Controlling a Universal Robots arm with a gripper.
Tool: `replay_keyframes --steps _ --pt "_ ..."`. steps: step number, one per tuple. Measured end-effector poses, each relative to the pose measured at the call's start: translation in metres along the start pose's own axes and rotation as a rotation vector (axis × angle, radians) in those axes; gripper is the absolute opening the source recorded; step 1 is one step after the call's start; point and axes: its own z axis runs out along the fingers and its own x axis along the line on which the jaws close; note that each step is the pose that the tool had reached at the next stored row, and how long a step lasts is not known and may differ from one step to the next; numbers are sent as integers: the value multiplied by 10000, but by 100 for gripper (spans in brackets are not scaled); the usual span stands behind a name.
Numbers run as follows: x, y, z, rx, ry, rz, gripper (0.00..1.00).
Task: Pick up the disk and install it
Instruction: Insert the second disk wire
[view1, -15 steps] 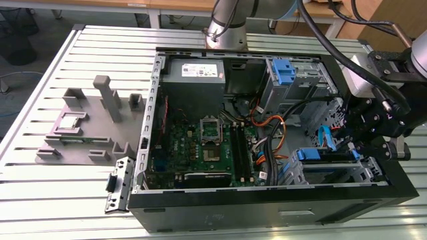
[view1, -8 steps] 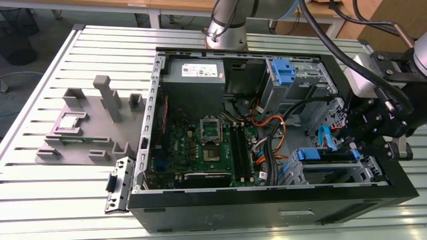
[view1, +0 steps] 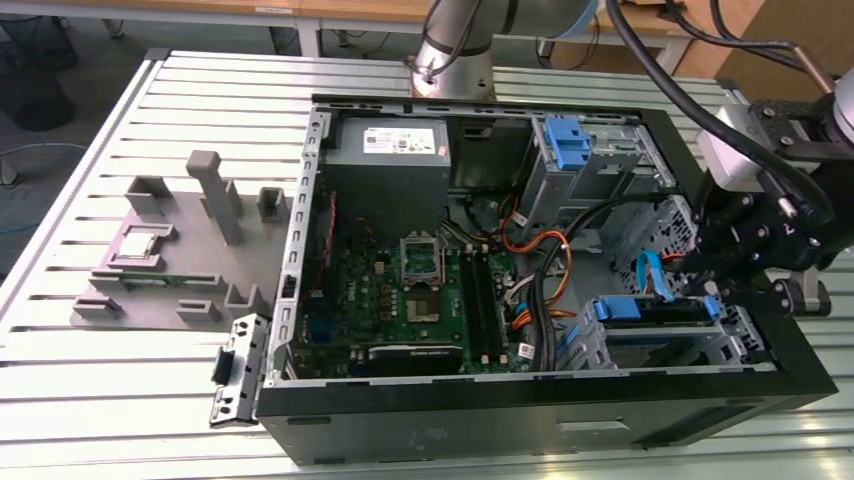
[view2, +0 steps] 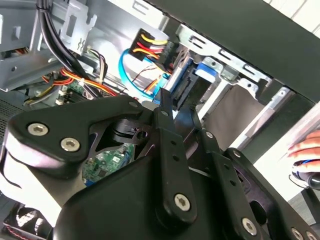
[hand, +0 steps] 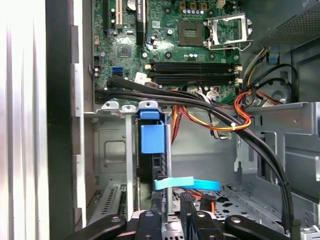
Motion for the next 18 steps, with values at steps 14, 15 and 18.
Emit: replay_keyframes --steps 14,15,18 --pt "-125 -26 -1 -1 3 0 29" --pt "-125 -26 -7 -1 3 0 29" --pt "-126 -32 -9 -2 7 -1 29"
